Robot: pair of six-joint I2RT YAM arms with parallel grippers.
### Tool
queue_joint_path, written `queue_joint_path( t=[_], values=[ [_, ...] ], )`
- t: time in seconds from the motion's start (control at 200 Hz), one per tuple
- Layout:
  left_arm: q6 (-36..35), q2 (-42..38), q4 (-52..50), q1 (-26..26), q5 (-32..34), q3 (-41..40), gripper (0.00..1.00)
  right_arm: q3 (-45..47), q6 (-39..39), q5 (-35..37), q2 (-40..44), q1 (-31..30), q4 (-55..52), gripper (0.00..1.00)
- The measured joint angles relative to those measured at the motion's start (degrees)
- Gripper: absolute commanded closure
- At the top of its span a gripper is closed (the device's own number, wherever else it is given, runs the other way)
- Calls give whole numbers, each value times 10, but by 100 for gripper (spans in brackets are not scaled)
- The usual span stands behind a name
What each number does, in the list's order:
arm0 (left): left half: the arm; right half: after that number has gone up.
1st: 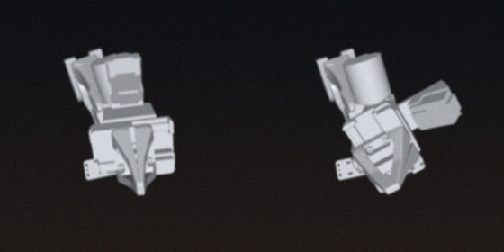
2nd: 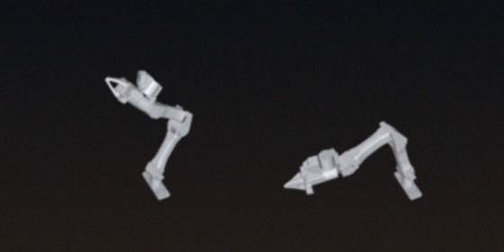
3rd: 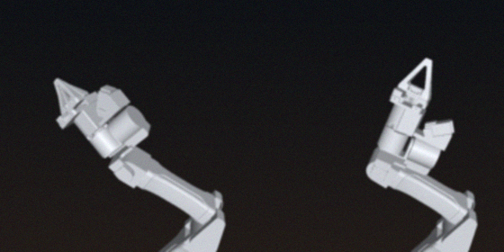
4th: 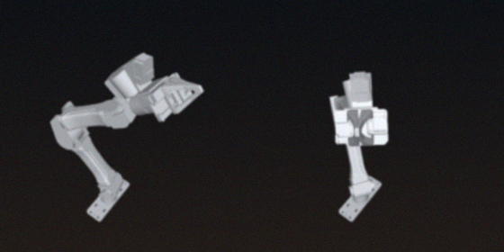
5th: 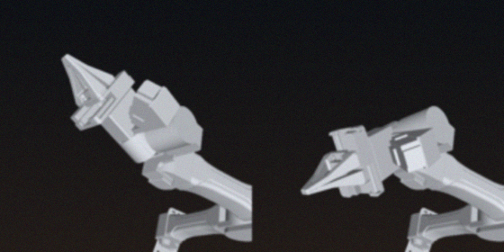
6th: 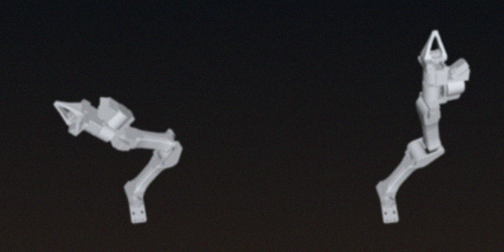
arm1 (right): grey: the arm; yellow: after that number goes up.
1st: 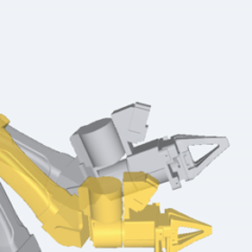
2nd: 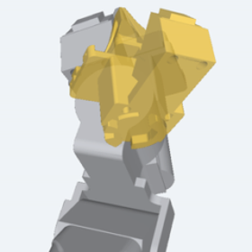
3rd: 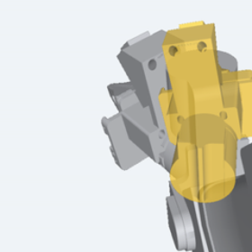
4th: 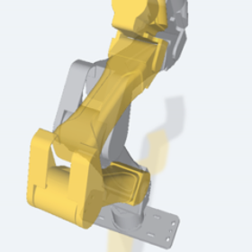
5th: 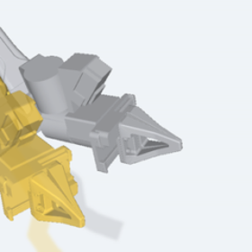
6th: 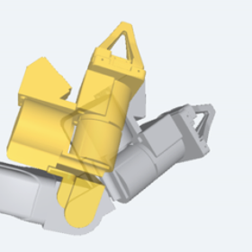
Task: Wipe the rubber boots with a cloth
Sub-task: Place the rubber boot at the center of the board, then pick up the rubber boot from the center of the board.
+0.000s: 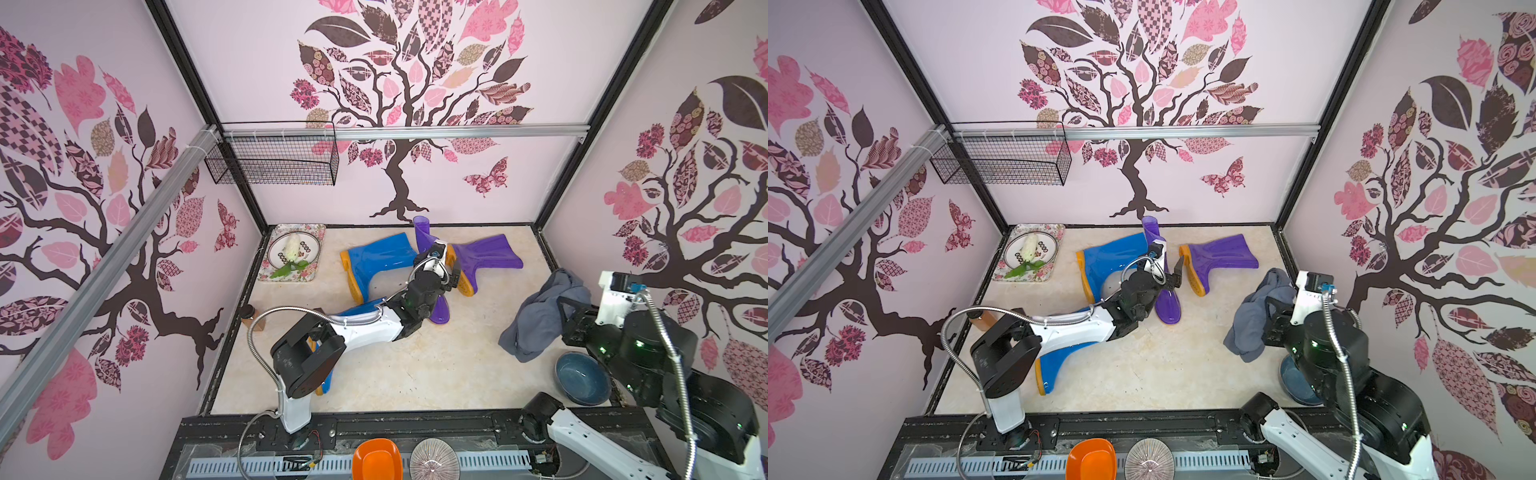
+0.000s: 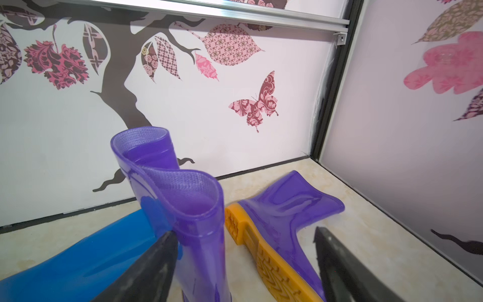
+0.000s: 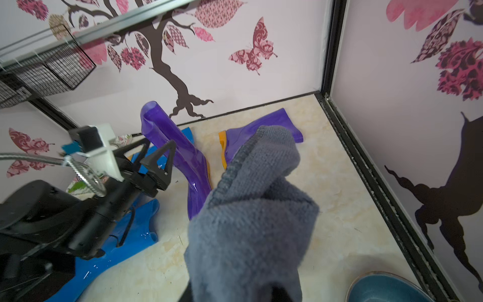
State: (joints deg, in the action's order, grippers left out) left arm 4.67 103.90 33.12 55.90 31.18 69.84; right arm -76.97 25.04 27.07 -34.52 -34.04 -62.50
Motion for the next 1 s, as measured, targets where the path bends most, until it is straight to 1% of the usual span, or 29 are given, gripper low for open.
queue_joint_path(
  t=[0.045, 0.08, 0.15, 0.21, 0.33, 0.44, 0.55, 0.71, 0.84, 1.0],
  values=[
    [4, -9, -45, 16, 1, 18, 11, 1, 5, -1, -6, 0, -5, 100],
    [16, -9, -93, 28, 2, 47, 9, 1, 8, -1, -10, 0, -9, 100],
    [47, -8, -179, 47, -6, 92, 2, 1, 14, 1, -17, 0, -19, 100],
    [80, -8, -245, 54, -18, 121, 2, 1, 20, 7, -18, 0, -28, 100],
    [151, 5, -375, 48, -54, 183, 2, -3, 23, 17, -17, 0, -40, 100],
    [209, 58, -478, 43, -92, 271, 2, -4, 24, 17, -17, 0, -46, 100],
    [245, 129, -566, 39, -124, 367, 2, -9, 24, 18, -17, 0, -51, 100],
    [274, 231, -666, 26, -162, 493, 2, -25, 21, 23, -15, 0, -57, 100],
    [287, 288, -714, 7, -186, 549, 2, -25, 17, 24, -8, 0, -59, 100],
    [290, 341, -746, -13, -203, 605, 2, -25, 8, 24, -7, 0, -58, 100]
  ],
)
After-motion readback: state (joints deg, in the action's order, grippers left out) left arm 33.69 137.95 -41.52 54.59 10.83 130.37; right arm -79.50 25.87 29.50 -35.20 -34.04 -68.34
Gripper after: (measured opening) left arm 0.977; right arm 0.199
